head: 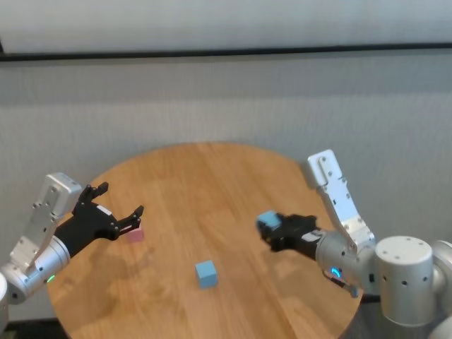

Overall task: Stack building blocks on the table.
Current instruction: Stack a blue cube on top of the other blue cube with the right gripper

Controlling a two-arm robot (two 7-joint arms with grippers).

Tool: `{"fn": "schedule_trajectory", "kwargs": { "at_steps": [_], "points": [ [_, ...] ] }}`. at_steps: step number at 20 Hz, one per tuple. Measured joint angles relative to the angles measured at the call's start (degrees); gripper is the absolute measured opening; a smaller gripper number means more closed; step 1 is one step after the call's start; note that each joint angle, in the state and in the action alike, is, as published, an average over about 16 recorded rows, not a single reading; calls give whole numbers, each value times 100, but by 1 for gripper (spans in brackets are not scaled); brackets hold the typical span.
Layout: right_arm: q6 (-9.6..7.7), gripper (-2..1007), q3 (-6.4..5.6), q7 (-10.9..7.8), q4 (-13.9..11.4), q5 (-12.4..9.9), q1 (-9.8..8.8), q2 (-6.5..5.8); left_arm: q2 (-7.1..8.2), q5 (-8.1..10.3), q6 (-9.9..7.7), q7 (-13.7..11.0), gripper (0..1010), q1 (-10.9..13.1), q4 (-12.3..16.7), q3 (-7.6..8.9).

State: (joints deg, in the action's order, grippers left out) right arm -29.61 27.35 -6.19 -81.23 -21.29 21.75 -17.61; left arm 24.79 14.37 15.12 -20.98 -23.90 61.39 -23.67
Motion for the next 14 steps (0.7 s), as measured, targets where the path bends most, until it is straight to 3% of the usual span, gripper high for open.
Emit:
{"fn": "schedule_trajectory", "kwargs": {
  "at_steps": [4, 7, 10, 14],
  "points": [
    [-116, 369, 145, -419, -556, -17, -210, -247, 0, 0, 0, 0, 1000, 0, 0, 0],
    [-182, 369, 262, -660, -820, -8, -305, -350, 0, 0, 0, 0, 1000, 0, 0, 0],
    [-235, 369, 373, -786, -919, 34, -333, -359, 0, 0, 0, 0, 1000, 0, 0, 0],
    [-284, 369, 494, -874, -876, 119, -305, -271, 0, 0, 0, 0, 1000, 0, 0, 0]
  ]
}}
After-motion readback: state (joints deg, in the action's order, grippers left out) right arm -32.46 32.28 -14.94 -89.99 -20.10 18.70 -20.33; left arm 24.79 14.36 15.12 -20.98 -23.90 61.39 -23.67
